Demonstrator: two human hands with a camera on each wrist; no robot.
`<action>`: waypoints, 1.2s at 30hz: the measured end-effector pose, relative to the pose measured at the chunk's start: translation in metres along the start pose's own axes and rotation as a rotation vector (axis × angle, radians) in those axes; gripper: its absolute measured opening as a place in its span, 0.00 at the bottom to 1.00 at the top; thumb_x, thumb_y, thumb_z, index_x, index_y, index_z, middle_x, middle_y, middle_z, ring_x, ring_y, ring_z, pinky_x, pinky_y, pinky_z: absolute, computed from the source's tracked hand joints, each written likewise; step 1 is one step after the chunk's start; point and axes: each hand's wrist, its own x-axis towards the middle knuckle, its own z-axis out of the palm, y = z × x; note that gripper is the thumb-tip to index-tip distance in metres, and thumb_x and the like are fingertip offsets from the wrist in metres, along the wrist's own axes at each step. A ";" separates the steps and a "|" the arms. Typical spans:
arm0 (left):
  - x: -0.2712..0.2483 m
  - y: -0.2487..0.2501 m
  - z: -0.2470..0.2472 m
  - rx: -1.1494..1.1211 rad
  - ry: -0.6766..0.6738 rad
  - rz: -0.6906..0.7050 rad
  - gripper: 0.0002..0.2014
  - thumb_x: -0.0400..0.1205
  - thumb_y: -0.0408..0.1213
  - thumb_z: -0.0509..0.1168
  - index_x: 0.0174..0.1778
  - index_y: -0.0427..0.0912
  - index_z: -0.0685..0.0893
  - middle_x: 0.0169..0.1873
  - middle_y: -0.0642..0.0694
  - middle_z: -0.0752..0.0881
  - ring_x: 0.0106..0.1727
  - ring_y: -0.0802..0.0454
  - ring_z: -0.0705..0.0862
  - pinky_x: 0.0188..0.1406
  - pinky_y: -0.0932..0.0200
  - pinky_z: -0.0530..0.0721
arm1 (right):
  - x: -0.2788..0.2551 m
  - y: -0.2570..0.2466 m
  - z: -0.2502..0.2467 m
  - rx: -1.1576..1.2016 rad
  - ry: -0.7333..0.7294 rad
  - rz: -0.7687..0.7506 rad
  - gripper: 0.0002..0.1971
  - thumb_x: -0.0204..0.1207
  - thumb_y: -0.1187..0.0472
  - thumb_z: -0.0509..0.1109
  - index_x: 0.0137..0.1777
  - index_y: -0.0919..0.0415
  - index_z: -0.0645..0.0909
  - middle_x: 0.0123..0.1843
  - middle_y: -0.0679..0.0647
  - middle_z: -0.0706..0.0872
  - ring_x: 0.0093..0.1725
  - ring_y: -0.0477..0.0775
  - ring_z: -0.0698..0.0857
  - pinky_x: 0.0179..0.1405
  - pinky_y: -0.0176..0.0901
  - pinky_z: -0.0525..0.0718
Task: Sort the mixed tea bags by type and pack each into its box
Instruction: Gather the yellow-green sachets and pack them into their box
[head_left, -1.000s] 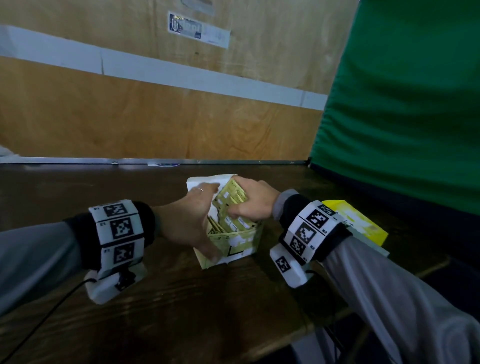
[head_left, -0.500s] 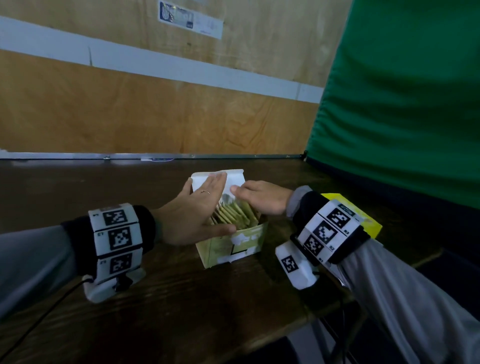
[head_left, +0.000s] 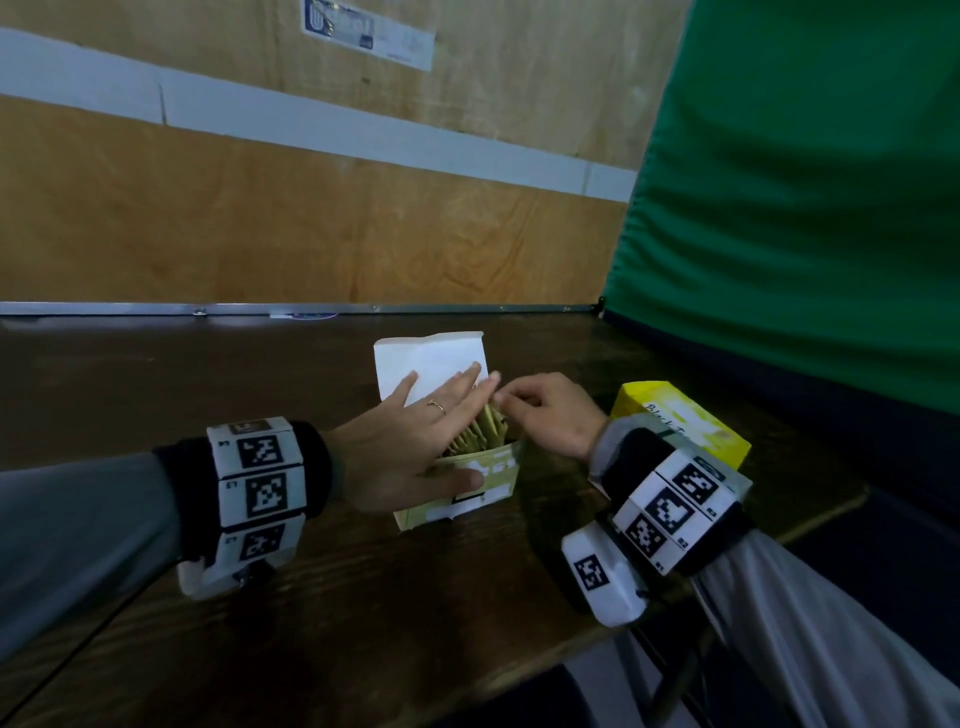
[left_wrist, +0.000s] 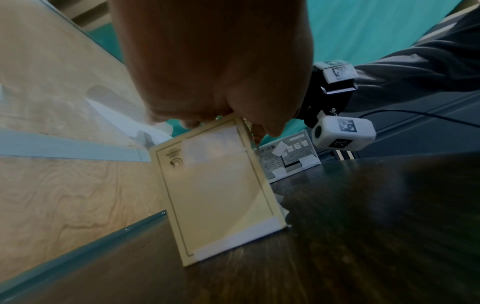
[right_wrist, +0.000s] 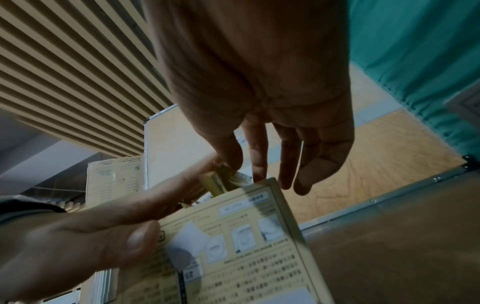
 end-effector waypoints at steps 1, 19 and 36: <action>0.000 0.000 0.001 0.045 0.021 0.012 0.42 0.83 0.65 0.43 0.78 0.49 0.23 0.81 0.43 0.29 0.83 0.52 0.33 0.81 0.41 0.36 | -0.002 0.001 0.001 0.010 0.014 -0.001 0.13 0.83 0.56 0.60 0.57 0.57 0.84 0.48 0.49 0.84 0.48 0.47 0.81 0.49 0.40 0.75; 0.017 0.014 -0.005 0.018 -0.190 -0.001 0.51 0.80 0.62 0.60 0.82 0.42 0.31 0.84 0.44 0.44 0.85 0.51 0.46 0.80 0.42 0.34 | -0.019 0.004 0.007 -0.005 -0.068 0.125 0.08 0.82 0.58 0.62 0.59 0.55 0.75 0.53 0.51 0.83 0.39 0.46 0.82 0.38 0.36 0.80; 0.001 0.007 -0.008 -0.170 -0.095 0.024 0.40 0.82 0.51 0.63 0.84 0.53 0.46 0.84 0.50 0.55 0.84 0.52 0.52 0.81 0.43 0.38 | -0.004 -0.019 -0.015 0.092 -0.221 0.434 0.14 0.68 0.62 0.78 0.52 0.64 0.82 0.46 0.59 0.89 0.32 0.52 0.87 0.26 0.39 0.85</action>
